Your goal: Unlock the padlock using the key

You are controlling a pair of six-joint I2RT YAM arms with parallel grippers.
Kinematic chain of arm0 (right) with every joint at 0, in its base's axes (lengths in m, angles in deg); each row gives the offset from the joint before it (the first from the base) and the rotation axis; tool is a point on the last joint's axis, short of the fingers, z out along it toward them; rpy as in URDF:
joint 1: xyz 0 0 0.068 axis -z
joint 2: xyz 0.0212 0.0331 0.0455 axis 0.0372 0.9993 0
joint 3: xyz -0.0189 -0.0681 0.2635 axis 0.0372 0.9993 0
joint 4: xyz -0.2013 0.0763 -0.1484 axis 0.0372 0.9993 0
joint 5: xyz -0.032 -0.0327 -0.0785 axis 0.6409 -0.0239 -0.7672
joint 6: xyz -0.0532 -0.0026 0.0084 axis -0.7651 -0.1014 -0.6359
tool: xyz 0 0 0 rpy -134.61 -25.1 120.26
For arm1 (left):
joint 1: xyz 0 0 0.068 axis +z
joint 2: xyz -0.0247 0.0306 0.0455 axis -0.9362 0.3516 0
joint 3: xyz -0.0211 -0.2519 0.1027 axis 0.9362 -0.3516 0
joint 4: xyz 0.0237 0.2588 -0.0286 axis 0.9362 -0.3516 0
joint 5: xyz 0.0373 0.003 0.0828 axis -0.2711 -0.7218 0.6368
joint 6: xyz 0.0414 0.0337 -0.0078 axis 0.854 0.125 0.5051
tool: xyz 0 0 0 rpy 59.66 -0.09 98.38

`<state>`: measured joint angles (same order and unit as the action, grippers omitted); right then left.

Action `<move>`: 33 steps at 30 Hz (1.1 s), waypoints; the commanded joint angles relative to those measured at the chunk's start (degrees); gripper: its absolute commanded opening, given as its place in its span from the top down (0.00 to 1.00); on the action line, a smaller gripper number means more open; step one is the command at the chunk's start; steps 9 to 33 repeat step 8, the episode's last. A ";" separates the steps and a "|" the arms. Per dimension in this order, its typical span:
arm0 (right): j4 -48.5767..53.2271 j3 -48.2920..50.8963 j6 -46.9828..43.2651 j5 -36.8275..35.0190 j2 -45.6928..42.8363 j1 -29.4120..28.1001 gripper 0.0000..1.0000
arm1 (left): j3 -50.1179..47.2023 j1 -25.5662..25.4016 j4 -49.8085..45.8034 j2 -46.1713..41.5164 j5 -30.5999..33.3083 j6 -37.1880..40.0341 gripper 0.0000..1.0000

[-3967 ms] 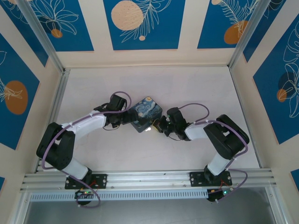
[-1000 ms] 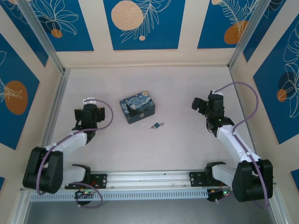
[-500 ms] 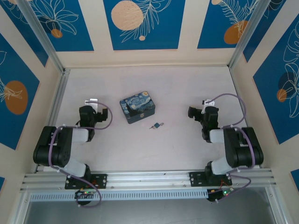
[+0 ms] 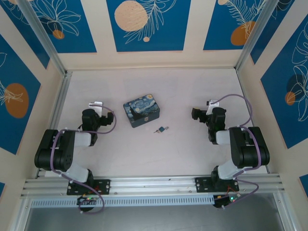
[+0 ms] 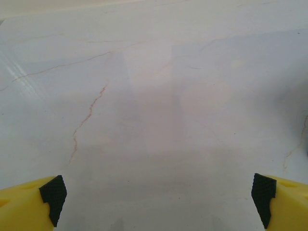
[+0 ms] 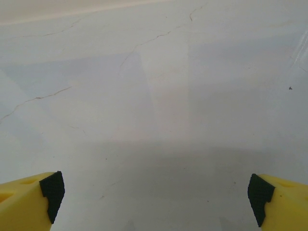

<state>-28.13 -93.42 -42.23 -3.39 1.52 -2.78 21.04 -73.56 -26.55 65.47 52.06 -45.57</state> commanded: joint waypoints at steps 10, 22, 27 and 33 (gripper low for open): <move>-1.26 -1.37 -2.30 4.55 -0.59 0.44 0.01 | -0.02 0.45 2.41 0.00 -1.45 0.67 0.00; -1.26 -1.37 -2.30 4.55 -0.59 0.44 0.01 | -0.02 0.45 2.41 0.00 -1.45 0.67 0.00; -1.26 -1.37 -2.30 4.55 -0.59 0.44 0.01 | -0.02 0.45 2.41 0.00 -1.45 0.67 0.00; -1.26 -1.37 -2.30 4.55 -0.59 0.44 0.01 | -0.02 0.45 2.41 0.00 -1.45 0.67 0.00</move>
